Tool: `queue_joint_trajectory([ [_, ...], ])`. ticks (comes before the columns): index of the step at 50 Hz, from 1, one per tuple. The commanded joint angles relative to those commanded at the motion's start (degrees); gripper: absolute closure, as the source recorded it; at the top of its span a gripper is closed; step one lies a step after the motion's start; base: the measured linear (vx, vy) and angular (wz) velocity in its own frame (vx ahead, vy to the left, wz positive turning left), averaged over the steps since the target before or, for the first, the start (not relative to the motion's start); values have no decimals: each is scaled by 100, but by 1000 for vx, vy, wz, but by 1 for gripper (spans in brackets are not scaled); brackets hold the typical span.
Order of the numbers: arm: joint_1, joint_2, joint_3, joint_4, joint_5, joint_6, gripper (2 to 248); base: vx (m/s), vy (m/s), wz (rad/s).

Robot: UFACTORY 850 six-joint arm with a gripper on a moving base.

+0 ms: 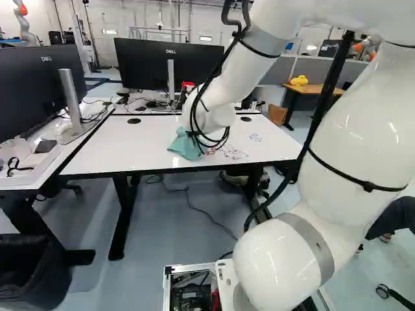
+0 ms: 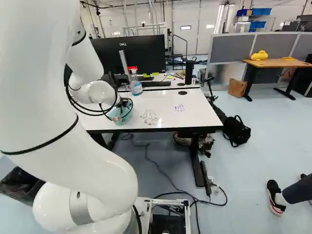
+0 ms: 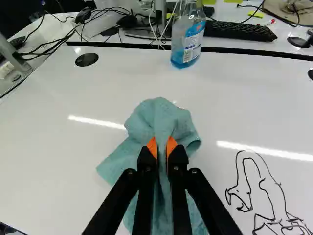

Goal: Clean the table with the green towel

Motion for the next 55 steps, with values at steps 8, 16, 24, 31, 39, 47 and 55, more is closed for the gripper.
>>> queue_joint_trajectory([
  [8,-156,58,60,0,0,0,210,0,0,0],
  [16,-315,111,114,0,0,0,210,0,0,0],
  [24,-475,157,161,0,0,0,210,0,0,0],
  [31,-617,192,196,0,0,0,210,0,0,0],
  [39,-780,226,231,0,0,0,210,0,0,0],
  [47,-944,266,271,0,0,0,210,0,0,0],
  [55,-1108,313,317,0,0,0,210,0,0,0],
])
